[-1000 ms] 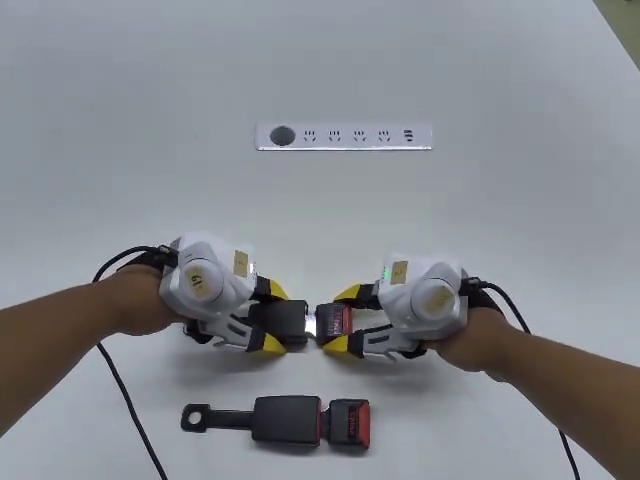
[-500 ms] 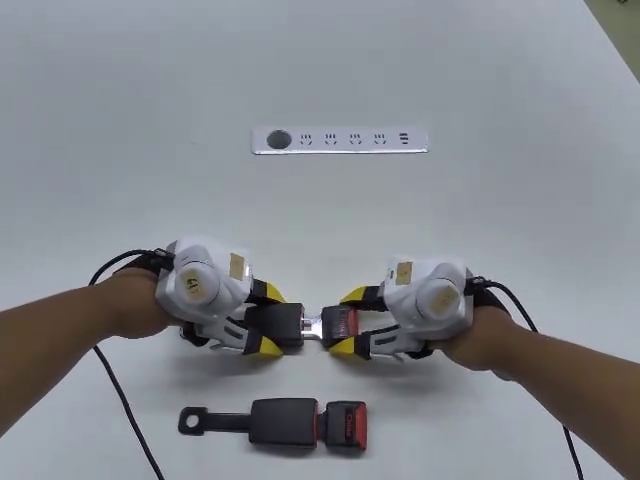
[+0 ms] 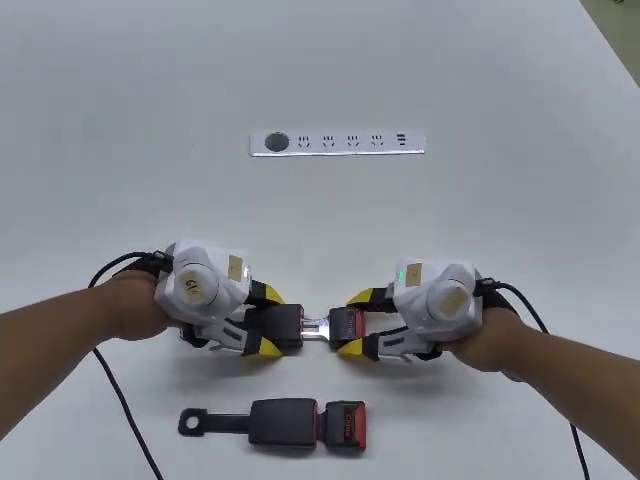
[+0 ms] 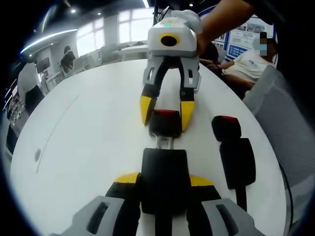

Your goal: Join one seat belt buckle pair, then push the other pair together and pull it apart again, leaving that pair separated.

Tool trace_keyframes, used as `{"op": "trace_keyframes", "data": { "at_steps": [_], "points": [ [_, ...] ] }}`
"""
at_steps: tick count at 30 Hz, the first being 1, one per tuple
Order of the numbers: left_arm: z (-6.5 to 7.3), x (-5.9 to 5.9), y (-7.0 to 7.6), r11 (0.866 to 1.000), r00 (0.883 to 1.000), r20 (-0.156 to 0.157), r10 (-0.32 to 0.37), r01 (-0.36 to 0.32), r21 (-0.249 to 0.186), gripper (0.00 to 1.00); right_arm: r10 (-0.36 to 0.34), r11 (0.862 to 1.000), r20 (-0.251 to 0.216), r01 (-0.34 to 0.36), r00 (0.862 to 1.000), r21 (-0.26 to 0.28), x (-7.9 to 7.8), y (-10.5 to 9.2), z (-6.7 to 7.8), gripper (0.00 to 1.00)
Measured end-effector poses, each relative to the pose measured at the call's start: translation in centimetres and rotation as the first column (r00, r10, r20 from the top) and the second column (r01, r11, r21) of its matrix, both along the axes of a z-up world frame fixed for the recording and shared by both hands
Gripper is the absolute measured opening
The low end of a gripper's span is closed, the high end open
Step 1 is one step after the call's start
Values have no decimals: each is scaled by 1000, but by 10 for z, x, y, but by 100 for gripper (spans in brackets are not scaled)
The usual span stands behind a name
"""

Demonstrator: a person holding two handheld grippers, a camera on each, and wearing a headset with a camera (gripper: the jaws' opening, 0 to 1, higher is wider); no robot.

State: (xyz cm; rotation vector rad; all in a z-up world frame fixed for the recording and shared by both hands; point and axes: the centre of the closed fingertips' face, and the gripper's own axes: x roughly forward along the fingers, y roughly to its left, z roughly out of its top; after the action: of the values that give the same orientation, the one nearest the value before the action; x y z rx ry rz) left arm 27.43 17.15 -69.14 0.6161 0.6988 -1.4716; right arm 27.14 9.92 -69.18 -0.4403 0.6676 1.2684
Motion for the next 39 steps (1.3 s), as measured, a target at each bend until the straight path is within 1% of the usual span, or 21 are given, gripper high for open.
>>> {"op": "trace_keyframes", "data": {
  "at_steps": [2, 8, 15, 19, 21, 30, 37, 39],
  "points": [
    [0, 0, 0, 1000, 1000, 0, 0, 0, 2, 36, -8, 1000, -3, 7, 1000, -2, -1, -5, 0, 35],
    [0, 0, 0, 1000, 1000, 1, -1, 1, 1, 36, -26, 1000, -3, 26, 1000, -9, 4, -22, -5, 35],
    [1, -1, -1, 1000, 1000, 0, 0, 0, 2, 36, -27, 999, -3, 27, 1000, -17, 2, -39, -6, 35],
    [1, -1, 0, 1000, 1000, 0, 0, 0, 3, 36, -33, 999, -5, 33, 999, -15, -1, -44, -4, 35],
    [1, -1, 0, 1000, 1000, 0, 0, 0, 2, 36, -35, 999, -4, 35, 999, -15, 2, -47, -5, 35],
    [-1, 1, 2, 1000, 1000, -2, -1, 1, 2, 36, -47, 999, -4, 47, 999, -19, -4, -59, -1, 35],
    [1, 0, 1, 1000, 1000, -1, -1, 1, 6, 36, -59, 998, -5, 59, 998, -23, -4, -72, 1, 35],
    [1, 0, 1, 1000, 1000, -1, -1, 1, 7, 36, -59, 998, -8, 59, 998, -24, 0, -74, 0, 35]
  ]
}}
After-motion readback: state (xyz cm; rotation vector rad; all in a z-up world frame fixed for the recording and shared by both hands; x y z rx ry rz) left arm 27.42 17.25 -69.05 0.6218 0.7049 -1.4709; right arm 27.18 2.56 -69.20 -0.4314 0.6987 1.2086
